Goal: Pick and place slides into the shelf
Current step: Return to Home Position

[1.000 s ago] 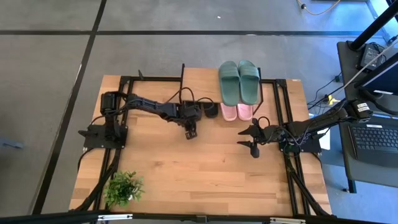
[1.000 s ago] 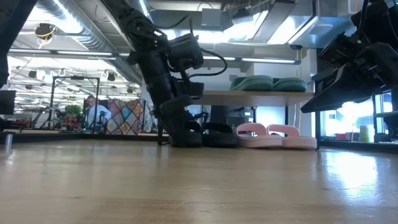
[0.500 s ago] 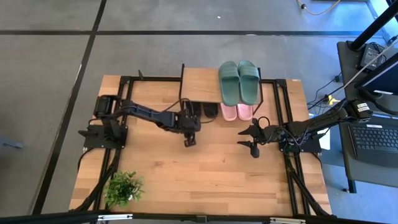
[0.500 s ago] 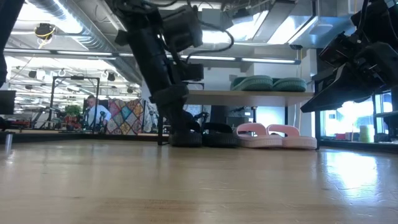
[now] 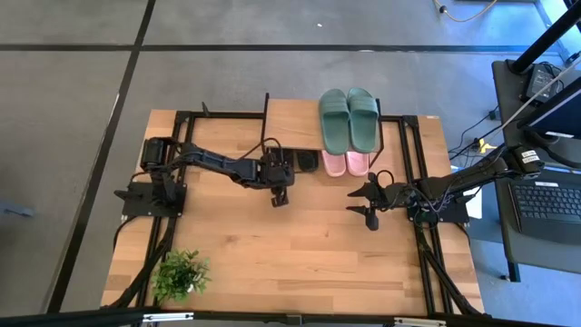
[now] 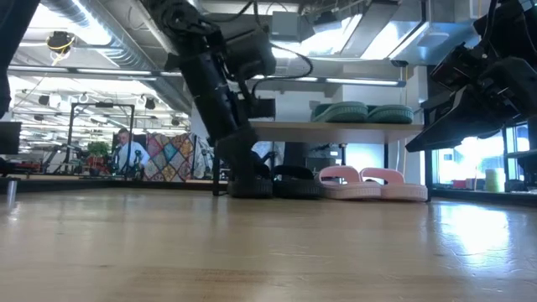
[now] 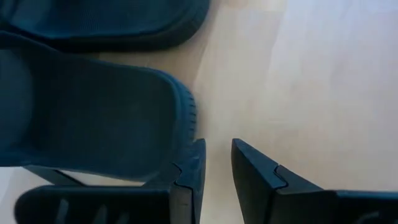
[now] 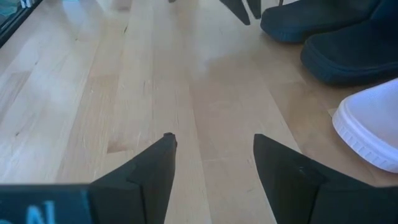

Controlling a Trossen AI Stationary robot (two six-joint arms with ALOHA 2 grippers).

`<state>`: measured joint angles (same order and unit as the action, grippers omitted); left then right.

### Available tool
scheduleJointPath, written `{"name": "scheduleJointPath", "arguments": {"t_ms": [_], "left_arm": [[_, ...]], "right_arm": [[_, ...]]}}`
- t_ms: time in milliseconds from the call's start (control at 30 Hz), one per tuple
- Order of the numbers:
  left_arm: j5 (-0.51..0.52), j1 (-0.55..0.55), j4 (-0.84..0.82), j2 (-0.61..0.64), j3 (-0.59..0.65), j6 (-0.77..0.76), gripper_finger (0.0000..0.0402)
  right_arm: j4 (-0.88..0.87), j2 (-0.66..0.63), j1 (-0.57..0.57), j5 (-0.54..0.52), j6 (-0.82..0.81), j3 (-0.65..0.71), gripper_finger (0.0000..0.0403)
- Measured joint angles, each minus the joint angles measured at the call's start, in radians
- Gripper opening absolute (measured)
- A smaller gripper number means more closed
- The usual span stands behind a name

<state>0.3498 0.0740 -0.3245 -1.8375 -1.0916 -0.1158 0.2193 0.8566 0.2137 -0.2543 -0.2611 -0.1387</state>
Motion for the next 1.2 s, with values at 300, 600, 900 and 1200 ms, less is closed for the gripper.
{"name": "scheduleJointPath", "arguments": {"t_ms": [300,600,900,1200], "left_arm": [[0.011,0.046,0.052,-0.040,-0.002,0.016,0.0071],[0.130,0.044,0.037,-0.051,0.000,0.019,0.0071],[0.029,-0.001,-0.012,-0.014,0.000,0.036,0.0071],[-0.187,-0.036,-0.040,0.186,0.012,0.084,0.0071]], "right_arm": [[-0.004,0.000,0.000,0.000,0.004,0.000,0.0215],[-0.005,0.000,0.000,0.000,0.005,0.000,0.0215],[-0.006,0.000,0.000,0.000,0.004,0.000,0.0215],[0.032,-0.001,0.000,-0.001,0.006,0.000,0.0215]]}}
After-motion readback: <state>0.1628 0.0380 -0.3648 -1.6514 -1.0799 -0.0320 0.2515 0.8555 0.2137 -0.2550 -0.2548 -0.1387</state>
